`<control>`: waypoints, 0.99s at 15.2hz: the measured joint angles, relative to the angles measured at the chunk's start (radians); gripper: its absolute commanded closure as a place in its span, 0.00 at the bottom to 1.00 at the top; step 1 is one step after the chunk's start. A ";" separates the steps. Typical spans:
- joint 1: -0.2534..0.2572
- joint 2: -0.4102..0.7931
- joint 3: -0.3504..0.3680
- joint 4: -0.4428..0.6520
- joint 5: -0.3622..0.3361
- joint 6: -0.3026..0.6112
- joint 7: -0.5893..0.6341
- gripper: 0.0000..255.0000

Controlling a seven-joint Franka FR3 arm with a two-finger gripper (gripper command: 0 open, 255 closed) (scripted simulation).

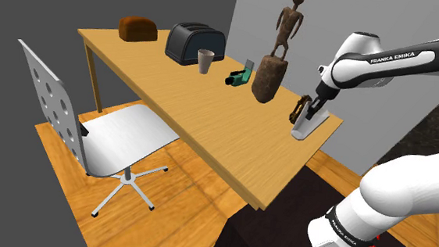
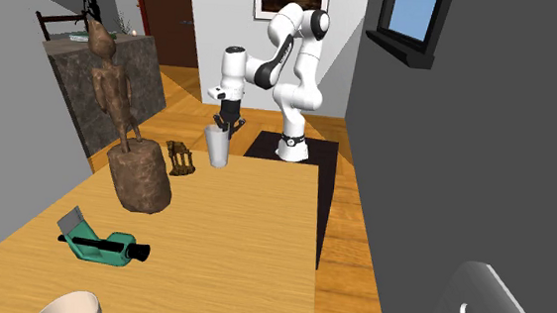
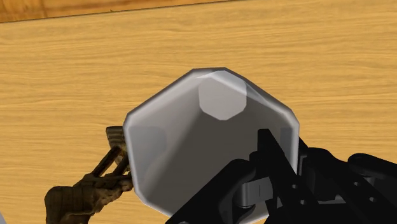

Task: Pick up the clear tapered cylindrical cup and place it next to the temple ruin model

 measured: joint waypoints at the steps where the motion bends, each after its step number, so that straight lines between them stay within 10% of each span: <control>1: 0.000 0.002 -0.001 -0.002 -0.001 0.004 0.000 1.00; 6: -0.001 0.003 -0.001 -0.005 -0.001 0.008 0.000 1.00; 7: -0.001 0.003 -0.001 -0.005 -0.001 0.008 0.000 0.00; 15: 0.002 -0.024 0.008 0.023 0.006 -0.044 -0.002 0.00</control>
